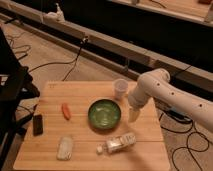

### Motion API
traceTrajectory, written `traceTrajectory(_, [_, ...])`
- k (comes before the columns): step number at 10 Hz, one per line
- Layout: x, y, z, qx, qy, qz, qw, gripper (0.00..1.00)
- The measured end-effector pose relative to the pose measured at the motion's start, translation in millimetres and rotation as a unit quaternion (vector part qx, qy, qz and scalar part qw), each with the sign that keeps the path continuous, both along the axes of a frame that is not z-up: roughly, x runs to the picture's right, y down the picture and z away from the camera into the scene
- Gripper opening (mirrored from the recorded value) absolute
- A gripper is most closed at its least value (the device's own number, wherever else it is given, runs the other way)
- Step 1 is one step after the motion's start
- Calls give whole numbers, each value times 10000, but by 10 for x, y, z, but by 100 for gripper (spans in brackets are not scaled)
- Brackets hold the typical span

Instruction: Drag the ceramic bowl in a circle

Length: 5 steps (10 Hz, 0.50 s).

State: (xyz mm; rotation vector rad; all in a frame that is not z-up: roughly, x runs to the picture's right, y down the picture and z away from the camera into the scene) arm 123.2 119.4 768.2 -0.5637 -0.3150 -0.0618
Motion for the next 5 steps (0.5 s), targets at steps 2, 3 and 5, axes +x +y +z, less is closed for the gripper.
traceTrajectory(2, [-107, 142, 243, -173, -94, -234, 9995, 80])
traceTrajectory(3, [-135, 225, 358, -297, -119, -310, 9990, 80])
traceTrajectory(5, [-213, 371, 582, -508, -196, -401, 9977, 80])
